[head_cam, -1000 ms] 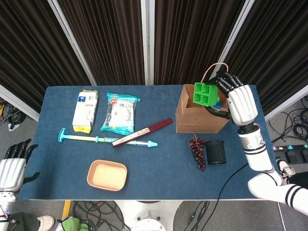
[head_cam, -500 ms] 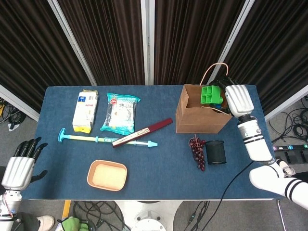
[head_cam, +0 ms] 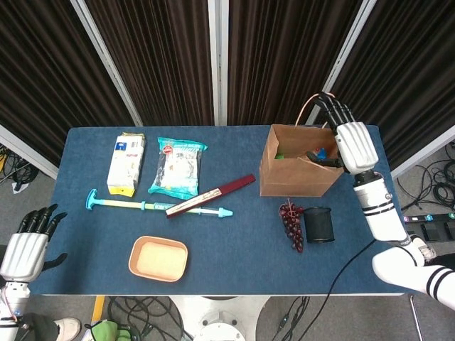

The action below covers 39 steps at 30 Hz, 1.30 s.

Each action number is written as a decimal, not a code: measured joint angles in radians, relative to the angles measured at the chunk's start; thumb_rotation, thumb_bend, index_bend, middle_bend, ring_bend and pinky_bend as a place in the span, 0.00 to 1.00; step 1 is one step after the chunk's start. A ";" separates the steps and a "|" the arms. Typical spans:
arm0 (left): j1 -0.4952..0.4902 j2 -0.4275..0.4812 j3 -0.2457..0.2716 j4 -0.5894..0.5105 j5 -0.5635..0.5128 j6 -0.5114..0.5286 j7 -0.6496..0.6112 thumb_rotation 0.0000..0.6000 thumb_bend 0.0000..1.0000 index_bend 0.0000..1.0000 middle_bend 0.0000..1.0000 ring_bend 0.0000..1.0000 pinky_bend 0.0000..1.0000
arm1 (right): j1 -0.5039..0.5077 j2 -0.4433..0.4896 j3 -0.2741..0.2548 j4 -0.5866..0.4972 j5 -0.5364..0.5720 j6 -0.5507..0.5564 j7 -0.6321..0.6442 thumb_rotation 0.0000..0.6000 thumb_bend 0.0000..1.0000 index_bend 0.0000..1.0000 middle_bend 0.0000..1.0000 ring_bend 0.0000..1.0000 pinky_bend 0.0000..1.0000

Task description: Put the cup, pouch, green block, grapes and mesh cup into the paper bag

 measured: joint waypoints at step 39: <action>0.006 -0.001 0.009 0.007 0.003 -0.002 -0.029 1.00 0.00 0.24 0.20 0.14 0.15 | -0.033 0.030 -0.290 -0.235 -0.162 -0.308 -0.588 1.00 0.03 0.13 0.30 0.19 0.33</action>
